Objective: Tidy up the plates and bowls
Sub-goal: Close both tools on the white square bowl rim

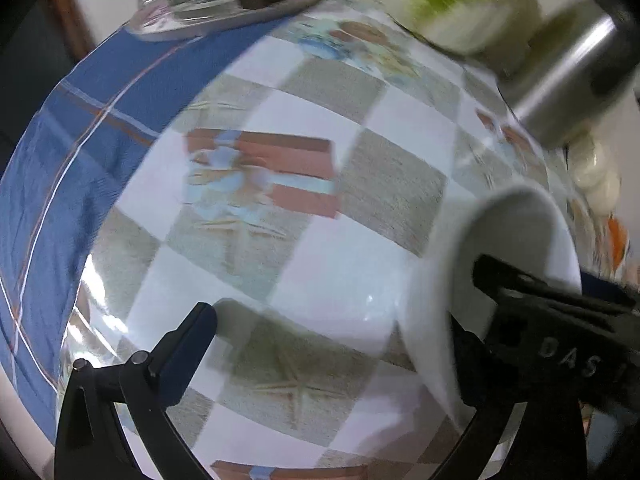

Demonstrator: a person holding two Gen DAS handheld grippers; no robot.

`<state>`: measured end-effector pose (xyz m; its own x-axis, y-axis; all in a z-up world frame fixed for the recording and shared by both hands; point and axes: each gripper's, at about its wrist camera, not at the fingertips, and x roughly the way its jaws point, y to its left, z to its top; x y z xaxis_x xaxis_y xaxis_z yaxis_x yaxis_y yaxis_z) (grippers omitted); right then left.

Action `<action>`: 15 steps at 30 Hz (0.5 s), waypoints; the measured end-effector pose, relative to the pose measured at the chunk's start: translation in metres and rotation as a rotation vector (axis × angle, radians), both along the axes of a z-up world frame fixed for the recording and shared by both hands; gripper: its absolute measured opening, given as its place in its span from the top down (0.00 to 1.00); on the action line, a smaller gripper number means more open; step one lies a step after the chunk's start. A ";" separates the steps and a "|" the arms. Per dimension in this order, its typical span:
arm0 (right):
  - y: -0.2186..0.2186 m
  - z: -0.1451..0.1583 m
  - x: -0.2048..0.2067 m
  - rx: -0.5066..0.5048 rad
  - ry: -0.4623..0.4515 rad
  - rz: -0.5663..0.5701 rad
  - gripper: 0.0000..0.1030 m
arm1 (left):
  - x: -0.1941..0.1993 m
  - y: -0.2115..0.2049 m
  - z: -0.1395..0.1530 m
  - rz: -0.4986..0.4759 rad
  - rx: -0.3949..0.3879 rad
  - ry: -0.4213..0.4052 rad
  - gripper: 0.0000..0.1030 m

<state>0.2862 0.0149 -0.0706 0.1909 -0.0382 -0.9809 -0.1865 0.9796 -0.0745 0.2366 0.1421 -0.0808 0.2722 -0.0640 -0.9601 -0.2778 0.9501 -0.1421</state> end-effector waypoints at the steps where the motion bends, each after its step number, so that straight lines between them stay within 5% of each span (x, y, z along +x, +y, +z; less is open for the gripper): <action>1: -0.001 0.000 0.001 0.008 0.003 -0.006 0.04 | -0.001 0.005 0.001 0.013 -0.016 -0.014 0.00; 6: -0.010 -0.002 0.008 0.043 0.007 -0.036 0.04 | -0.002 0.018 0.003 0.024 -0.026 -0.038 0.04; 15: -0.009 0.011 0.005 0.157 0.026 -0.053 0.07 | -0.002 0.023 0.015 0.017 -0.141 -0.076 0.47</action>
<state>0.2916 0.0055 -0.0598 0.1668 0.1063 -0.9802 -0.1342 0.9874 0.0842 0.2350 0.1650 -0.0654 0.3459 -0.1915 -0.9185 -0.2773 0.9143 -0.2951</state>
